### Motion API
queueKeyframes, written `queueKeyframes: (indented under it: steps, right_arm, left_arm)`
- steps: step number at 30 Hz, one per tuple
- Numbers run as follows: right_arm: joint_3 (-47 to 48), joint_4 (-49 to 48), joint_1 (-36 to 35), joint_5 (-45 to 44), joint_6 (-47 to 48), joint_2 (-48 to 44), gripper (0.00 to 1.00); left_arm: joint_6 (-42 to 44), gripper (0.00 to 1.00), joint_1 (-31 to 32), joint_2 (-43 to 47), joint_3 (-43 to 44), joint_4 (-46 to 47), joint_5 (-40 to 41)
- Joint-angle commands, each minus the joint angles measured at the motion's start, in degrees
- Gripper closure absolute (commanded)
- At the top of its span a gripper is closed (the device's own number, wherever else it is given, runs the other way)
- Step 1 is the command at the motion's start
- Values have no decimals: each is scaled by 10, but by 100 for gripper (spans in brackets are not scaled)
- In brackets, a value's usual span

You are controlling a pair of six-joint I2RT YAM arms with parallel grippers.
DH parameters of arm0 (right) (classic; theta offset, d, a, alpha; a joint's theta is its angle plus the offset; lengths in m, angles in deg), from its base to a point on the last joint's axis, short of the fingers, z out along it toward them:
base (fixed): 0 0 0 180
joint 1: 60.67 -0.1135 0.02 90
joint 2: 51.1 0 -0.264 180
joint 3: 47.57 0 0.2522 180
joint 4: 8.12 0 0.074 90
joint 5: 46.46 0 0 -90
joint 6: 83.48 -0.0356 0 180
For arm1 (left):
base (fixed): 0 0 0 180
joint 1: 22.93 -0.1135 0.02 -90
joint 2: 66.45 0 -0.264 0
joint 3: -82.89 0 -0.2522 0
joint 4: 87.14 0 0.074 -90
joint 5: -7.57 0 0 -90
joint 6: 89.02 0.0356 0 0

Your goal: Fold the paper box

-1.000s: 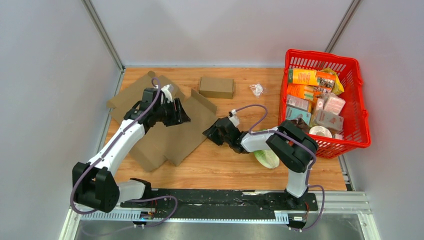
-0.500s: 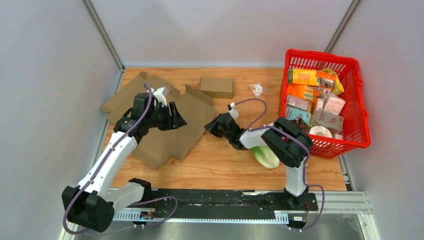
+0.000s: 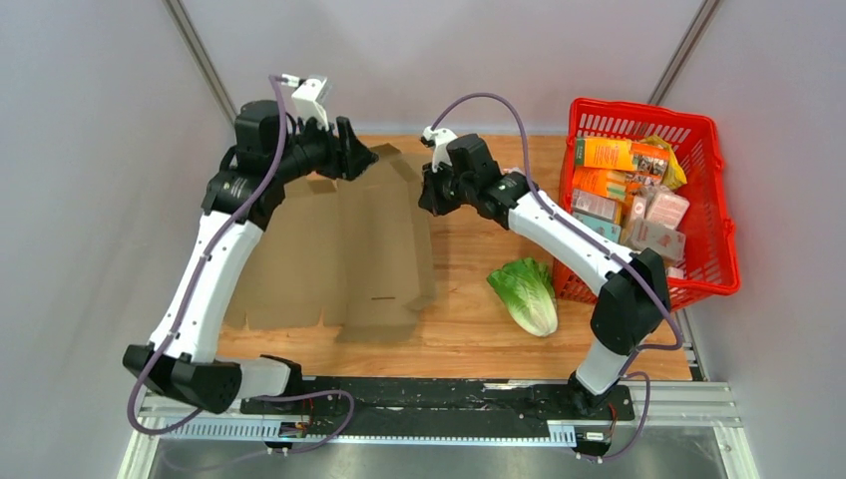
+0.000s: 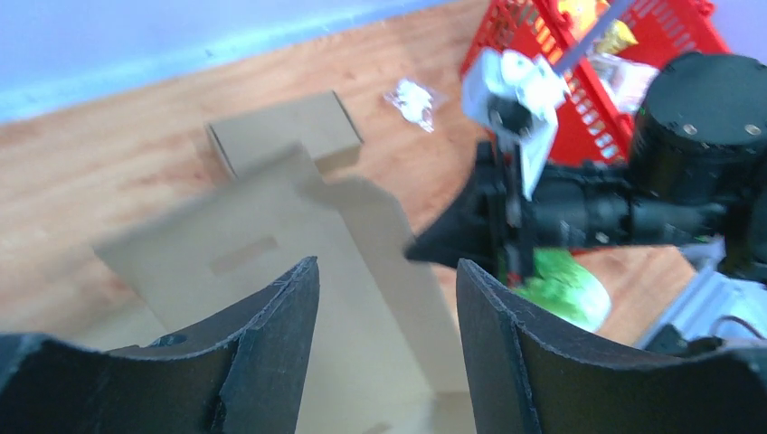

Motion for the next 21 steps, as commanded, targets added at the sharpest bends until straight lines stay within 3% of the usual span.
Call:
queueKeyframes:
  steps: [1,5,10,15,21]
  right_arm:
    - [48,134,34,111,119,5,100]
    - [120,181,56,158,152,34,100]
    - [137,190,83,198,167,27,100]
    - [147,192,95,223,180,21,100]
    - [154,194,107,244,192,16,100]
  left_arm:
    - [159,34,1,-74,82,2,45]
    - [252,33,13,-123,140,-47,21]
    - [322,34,17,-156,133,-69,6]
    - [329,33,17,-181,130,-91,-67]
    - [302,34,25,-223,132,-58,7]
